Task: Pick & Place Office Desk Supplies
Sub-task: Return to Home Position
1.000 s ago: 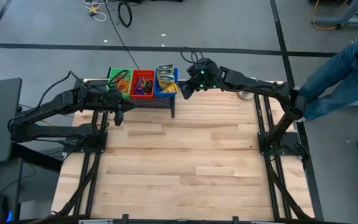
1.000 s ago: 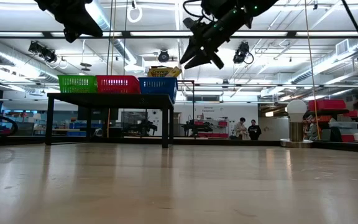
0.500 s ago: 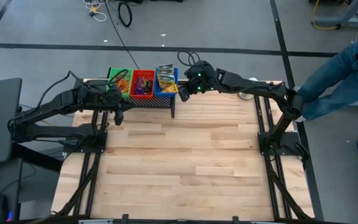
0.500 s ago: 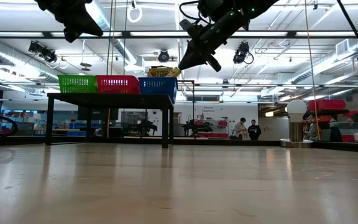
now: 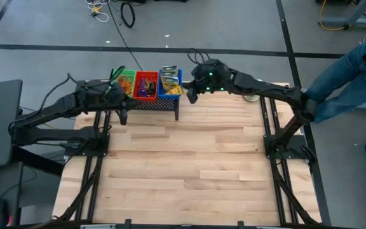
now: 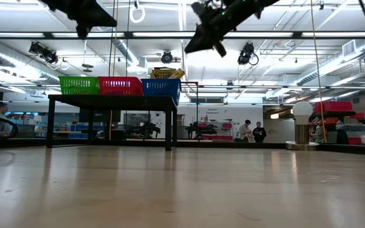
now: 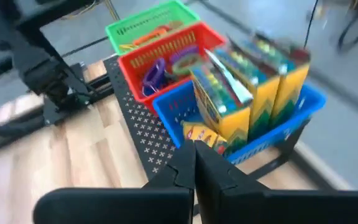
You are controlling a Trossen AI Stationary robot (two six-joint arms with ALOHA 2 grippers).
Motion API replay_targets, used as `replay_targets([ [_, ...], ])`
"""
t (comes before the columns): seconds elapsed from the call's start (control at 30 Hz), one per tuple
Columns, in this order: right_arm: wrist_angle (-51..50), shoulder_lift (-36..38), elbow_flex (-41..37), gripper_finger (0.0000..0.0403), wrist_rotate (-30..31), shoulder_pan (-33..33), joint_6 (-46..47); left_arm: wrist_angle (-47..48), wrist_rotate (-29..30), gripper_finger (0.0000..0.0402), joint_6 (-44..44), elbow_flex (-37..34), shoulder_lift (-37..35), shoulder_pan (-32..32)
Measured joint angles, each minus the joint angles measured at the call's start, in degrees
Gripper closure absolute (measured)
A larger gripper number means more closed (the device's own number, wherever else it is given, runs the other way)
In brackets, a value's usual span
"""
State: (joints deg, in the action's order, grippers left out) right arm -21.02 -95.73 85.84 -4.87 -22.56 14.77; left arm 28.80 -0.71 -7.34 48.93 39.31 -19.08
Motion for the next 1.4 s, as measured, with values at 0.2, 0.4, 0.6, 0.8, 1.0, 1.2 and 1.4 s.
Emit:
replay_targets([
  [0.2, 5.45, 5.69, -9.68, 0.0399, 4.08, 5.38, -8.15, -27.79, -4.33, 0.0396, -2.71, -17.0, -1.73, 0.01],
  [0.4, 26.29, 16.24, -29.72, 0.0401, 4.84, 9.0, -8.15, -43.54, -3.21, 0.0394, -4.34, -27.16, -0.64, 0.01],
  [0.6, 34.25, 29.32, -46.38, 0.0401, 4.63, 9.14, -8.15, -43.76, -2.18, 0.0382, -8.92, -27.56, -1.22, 0.03],
  [0.8, 36.09, 44.83, -59.52, 0.0401, 0.31, 6.02, -6.92, -43.33, -0.82, 0.0396, -1.5, -27.56, -1.04, -0.03],
  [1.0, 33.77, 61.28, -68.42, 0.0402, -0.1, 4.38, -6.03, -37.1, 1.14, 0.0397, 1.21, -27.49, -6.84, -0.15],
  [1.2, 25.4, 76.65, -72.28, 0.0402, 0.42, 2.47, -5.19, -31.03, 0.95, 0.0397, 2.14, -27.49, -15.1, -3.13],
  [1.4, 14.6, 91.15, -72.3, 0.0403, 1.22, -0.55, -5.61, -27.59, 1.13, 0.0398, 2.11, -29.4, -24.52, -7.97],
])
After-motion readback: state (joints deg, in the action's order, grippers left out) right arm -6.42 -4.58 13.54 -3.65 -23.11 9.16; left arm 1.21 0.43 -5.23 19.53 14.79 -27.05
